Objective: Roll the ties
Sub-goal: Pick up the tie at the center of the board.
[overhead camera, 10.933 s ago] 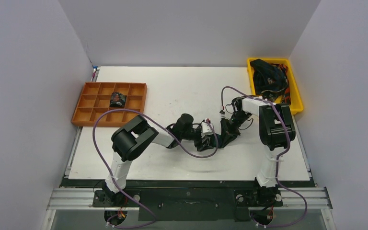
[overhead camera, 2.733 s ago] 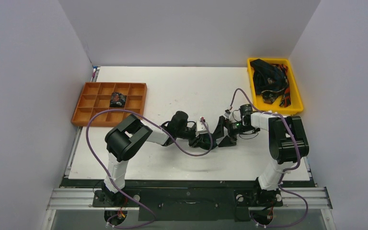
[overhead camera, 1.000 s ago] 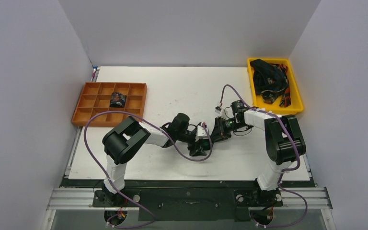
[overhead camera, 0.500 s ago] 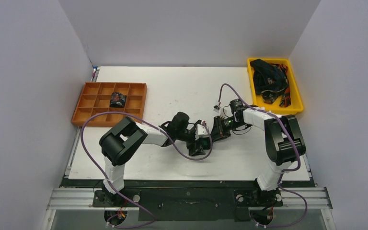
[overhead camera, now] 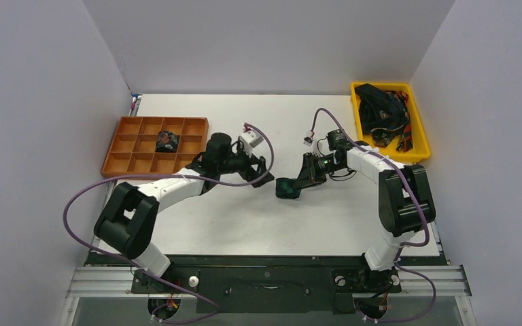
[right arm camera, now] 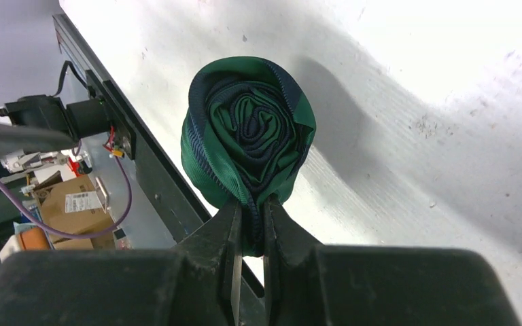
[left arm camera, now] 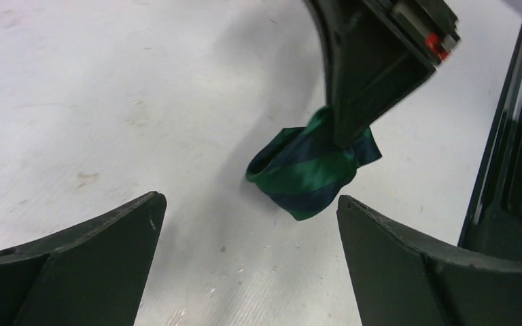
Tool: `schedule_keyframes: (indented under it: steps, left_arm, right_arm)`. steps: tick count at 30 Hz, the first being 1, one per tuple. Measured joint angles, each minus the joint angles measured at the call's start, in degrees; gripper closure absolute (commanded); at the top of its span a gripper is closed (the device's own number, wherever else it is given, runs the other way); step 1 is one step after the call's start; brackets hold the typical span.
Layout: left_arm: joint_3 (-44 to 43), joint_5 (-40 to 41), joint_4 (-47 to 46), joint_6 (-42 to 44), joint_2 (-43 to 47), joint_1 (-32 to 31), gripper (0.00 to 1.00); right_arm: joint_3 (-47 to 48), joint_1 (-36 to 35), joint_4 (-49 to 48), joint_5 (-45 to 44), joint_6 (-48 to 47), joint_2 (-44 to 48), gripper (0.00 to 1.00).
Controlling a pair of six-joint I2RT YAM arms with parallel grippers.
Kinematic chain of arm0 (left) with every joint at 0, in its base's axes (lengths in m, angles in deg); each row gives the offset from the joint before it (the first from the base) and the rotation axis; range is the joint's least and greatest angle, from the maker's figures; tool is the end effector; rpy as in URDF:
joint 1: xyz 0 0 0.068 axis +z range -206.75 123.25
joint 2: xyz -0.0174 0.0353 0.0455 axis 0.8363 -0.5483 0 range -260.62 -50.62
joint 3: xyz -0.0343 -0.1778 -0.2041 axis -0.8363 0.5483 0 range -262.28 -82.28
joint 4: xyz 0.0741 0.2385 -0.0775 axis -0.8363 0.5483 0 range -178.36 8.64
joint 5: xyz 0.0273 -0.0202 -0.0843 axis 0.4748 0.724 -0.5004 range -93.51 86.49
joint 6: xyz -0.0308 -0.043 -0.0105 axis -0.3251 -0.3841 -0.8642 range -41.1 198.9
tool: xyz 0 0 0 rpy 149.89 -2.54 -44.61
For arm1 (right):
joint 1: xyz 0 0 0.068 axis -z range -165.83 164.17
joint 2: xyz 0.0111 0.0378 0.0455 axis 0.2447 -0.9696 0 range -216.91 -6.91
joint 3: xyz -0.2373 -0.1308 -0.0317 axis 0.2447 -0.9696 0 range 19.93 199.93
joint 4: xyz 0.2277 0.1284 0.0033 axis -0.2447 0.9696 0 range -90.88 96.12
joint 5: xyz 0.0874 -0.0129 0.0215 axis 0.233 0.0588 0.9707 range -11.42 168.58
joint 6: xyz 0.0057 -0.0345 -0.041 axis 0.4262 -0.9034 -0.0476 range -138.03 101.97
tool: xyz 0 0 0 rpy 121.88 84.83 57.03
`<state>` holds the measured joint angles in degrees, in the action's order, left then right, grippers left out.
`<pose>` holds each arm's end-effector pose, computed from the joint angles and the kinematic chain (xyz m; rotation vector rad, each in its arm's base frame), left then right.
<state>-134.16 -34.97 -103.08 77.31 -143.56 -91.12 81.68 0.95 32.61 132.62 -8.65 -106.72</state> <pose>0.2794 -0.2136 0.2152 0.9258 1.8726 -0.9455 0.3098 0.1023 0.1798 -0.3107 2.6655 1.4224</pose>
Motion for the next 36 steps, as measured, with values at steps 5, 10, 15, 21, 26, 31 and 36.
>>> schedule_keyframes:
  steps: [5, 10, 15, 21, 26, 31, 36]
  left_arm:
    - [-6.9, -1.4, 10.8, -8.7, 1.9, 8.3, 0.04]
    - [-17.4, -12.7, 19.6, -16.5, -3.7, 14.3, 0.03]
    - [-13.0, -24.5, 11.1, -32.4, -7.3, 17.6, 0.04]
    - [-8.4, -29.8, -5.5, -50.0, -12.8, 17.5, 0.03]
    - [-7.8, -31.3, -15.9, -59.8, -15.1, 17.1, 0.03]
    - [-7.8, -32.8, -25.3, -67.8, -17.1, 15.6, 0.03]
    - [-7.6, -33.9, -31.6, -73.0, -17.9, 14.1, 0.02]
  right_arm:
    - [2.9, 0.0, -1.6, 0.1, 3.4, 0.3, 1.0]
    - [5.7, -0.3, -5.1, 0.7, 8.0, 1.1, 1.0]
    - [6.5, -0.7, -9.7, 2.1, 13.2, 1.3, 1.0]
    - [6.5, -2.0, -15.9, 4.6, 19.9, 1.7, 1.0]
    - [6.5, -2.9, -18.8, 5.9, 22.9, 3.0, 1.0]
    - [6.3, -3.8, -21.1, 6.7, 24.8, 3.2, 1.0]
    - [6.3, -4.5, -21.7, 7.1, 25.8, 3.2, 1.0]
